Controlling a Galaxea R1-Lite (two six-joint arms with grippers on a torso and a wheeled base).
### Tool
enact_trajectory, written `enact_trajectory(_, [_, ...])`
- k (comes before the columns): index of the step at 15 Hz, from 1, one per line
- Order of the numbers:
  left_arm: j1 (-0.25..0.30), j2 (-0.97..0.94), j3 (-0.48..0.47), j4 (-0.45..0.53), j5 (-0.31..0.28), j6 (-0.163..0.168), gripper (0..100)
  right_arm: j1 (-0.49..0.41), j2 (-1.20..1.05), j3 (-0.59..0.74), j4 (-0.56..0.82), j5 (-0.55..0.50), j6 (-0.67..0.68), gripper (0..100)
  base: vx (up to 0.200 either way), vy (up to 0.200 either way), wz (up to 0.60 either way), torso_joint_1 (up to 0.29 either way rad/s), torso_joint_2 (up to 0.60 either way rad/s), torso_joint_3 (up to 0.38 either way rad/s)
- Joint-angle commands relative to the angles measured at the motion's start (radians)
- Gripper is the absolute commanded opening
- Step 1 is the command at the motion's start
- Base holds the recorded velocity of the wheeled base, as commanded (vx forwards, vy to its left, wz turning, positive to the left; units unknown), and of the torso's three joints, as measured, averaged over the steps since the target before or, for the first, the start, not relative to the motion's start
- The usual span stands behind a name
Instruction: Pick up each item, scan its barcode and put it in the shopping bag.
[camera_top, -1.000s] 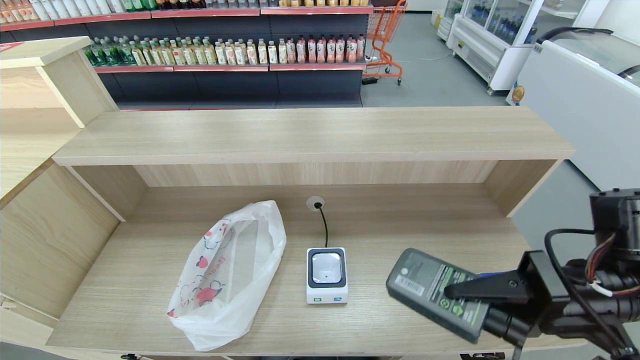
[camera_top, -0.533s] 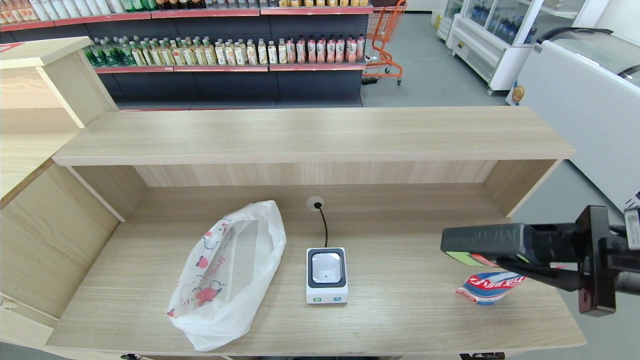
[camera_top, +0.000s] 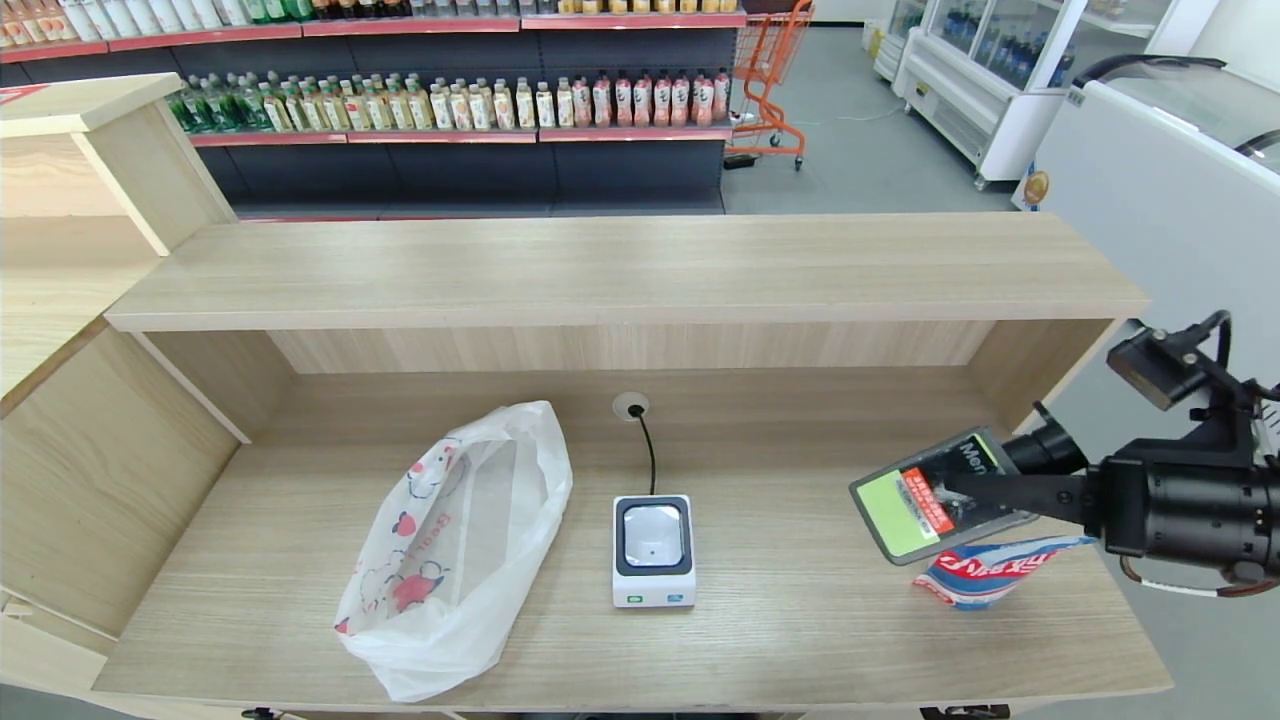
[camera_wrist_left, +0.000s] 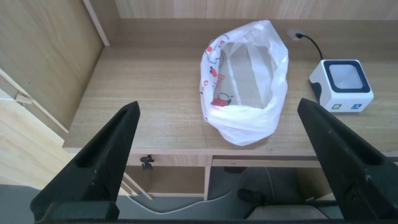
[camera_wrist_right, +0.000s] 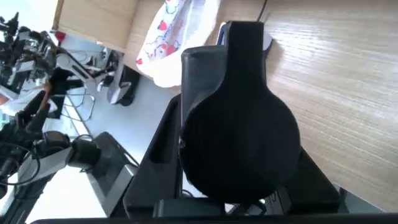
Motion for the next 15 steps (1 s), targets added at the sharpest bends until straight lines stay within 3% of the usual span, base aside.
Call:
enact_trajectory(1, [0.0,0.001,0.0,0.0,0.0,0.0,100,0.039,0.084,-0.024,0.0,-0.003,0.007,0,0.0,0.0,0.0,0.0,0.0,0.0])
enact_trajectory(8, [0.0,0.001,0.0,0.0,0.0,0.003,100,0.1,0.127,-0.038,0.003,-0.009,0.031,0,0.0,0.0,0.0,0.0,0.0,0.0])
enact_trajectory(15, [0.0,0.001,0.0,0.0,0.0,-0.005,100,0.099,0.205,-0.11,0.004,-0.086,0.031,0,0.0,0.2,0.0,0.005,0.0,0.004])
